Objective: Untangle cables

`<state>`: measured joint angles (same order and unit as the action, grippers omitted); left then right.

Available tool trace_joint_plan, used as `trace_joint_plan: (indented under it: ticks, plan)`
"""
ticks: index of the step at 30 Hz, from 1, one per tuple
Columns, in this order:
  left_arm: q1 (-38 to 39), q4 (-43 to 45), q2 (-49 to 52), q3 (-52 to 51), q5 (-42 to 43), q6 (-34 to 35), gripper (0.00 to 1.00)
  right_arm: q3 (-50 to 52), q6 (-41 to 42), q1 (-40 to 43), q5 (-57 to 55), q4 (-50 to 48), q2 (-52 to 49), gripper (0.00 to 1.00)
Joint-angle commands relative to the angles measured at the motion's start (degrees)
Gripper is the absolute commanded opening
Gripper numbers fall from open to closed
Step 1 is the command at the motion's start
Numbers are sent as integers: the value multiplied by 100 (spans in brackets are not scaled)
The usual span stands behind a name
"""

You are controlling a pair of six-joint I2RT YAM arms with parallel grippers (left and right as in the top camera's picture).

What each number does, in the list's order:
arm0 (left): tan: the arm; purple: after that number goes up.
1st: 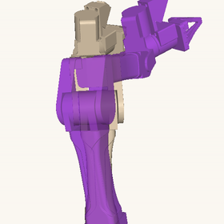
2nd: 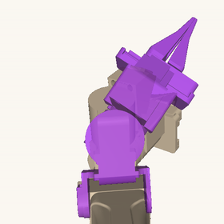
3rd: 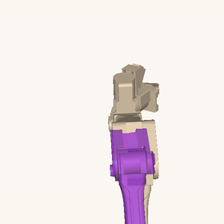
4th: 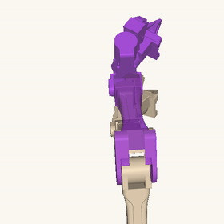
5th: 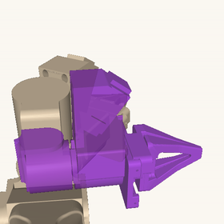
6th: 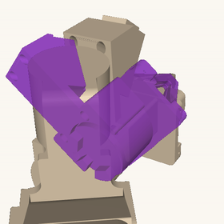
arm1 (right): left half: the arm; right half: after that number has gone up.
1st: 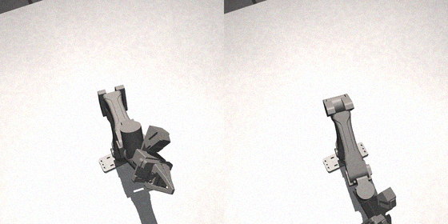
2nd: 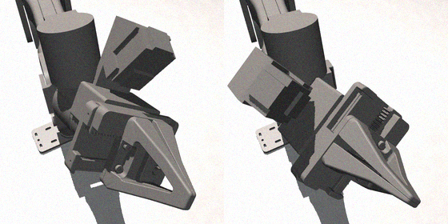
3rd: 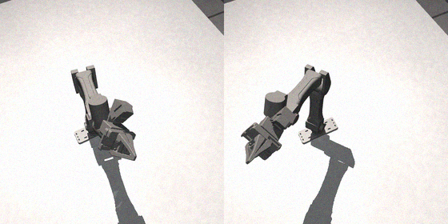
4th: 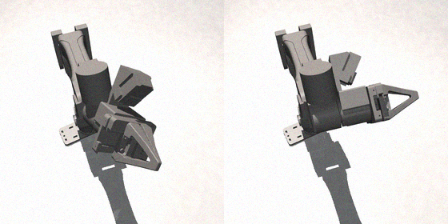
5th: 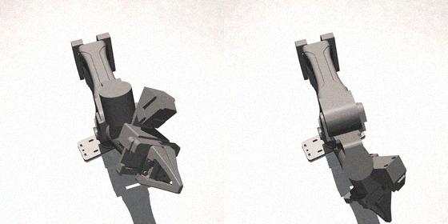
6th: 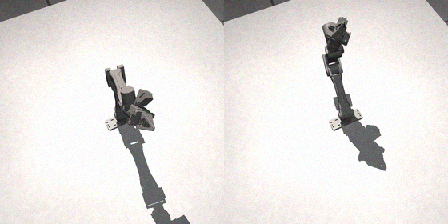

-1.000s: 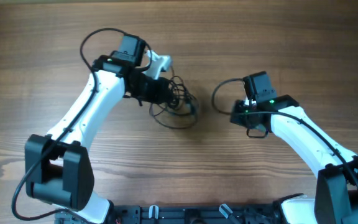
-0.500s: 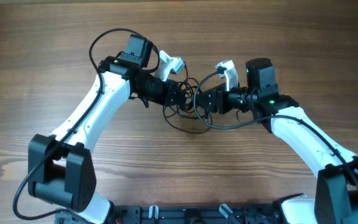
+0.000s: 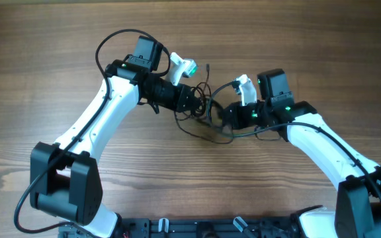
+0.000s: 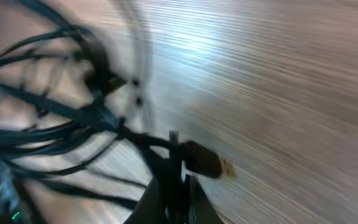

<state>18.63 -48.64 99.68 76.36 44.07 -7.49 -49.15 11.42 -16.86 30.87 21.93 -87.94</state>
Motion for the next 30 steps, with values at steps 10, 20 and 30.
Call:
trace_joint_plan:
  ticks: [10,20,30]
  plan:
    - [-590,-129,-144,37,146,-131,4,9,-1480,72,223,603,13,4]
    - [-1036,-118,-144,37,-1574,686,4,9,3047,105,-4454,1606,13,29]
    - [-1513,221,-144,37,-1069,2269,4,9,-1078,98,848,280,15,56]
